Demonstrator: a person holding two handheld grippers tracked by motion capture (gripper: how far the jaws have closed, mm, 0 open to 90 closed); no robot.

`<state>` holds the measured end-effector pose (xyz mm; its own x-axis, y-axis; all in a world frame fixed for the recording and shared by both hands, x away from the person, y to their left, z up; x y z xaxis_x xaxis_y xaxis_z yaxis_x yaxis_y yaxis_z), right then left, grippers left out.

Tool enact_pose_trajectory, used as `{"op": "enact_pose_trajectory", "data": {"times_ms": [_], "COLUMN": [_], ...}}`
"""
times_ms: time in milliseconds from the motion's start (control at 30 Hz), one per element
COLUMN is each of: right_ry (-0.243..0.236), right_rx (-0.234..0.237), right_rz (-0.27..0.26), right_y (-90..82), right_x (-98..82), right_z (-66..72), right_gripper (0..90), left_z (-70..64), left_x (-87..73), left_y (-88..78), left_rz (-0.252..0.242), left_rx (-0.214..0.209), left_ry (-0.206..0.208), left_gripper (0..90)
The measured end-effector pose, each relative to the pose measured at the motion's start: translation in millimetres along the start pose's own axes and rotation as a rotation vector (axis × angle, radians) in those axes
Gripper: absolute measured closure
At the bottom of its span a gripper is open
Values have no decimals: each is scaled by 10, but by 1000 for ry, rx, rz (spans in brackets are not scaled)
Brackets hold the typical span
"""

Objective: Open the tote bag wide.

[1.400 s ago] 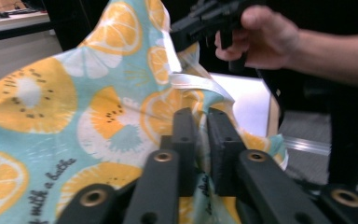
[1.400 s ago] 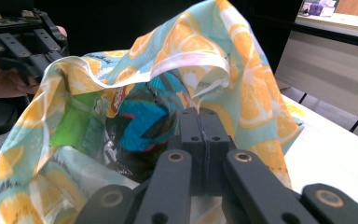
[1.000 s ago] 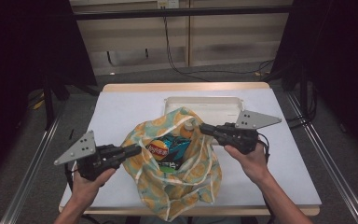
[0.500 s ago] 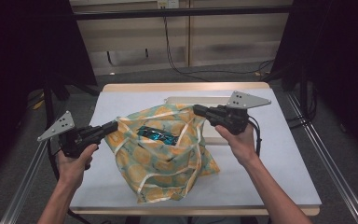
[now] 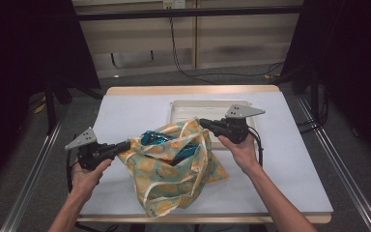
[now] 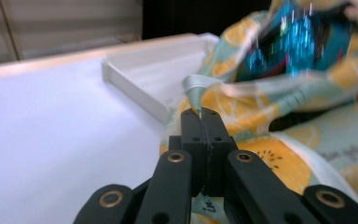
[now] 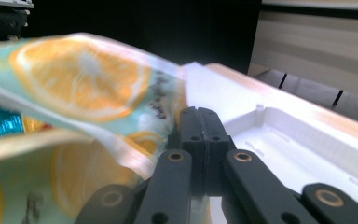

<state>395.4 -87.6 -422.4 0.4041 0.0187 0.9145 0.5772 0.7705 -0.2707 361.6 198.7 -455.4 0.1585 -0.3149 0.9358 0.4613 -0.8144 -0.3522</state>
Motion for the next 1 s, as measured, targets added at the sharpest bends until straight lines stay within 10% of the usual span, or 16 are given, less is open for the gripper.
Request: {"op": "enact_pose_trajectory", "data": {"times_ms": [567, 1000], "right_ry": [-5, -27], "right_rx": [-54, -48], "right_rz": [146, 23], "right_y": [112, -291], "right_x": [-554, -171], "right_z": [-150, -46], "right_gripper": [900, 539], "left_z": [-251, -206], "left_x": [-253, -7], "left_y": [130, -122], "left_rz": [73, -41], "left_rx": [-66, -1], "left_ry": [17, 6], "left_gripper": [880, 583]}}
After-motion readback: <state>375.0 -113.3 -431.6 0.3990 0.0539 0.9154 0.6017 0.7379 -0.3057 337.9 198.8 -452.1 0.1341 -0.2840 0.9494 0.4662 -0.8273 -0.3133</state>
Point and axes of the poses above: each handheld gripper's, and its own axes: y roughly forward along the jaws, x roughly out of its top, z roughly to its left, the point moved 9 cm from there along y, roughly forward along the jaws, and after that the axes turned 13 degrees about y, right-handed, at the moved point
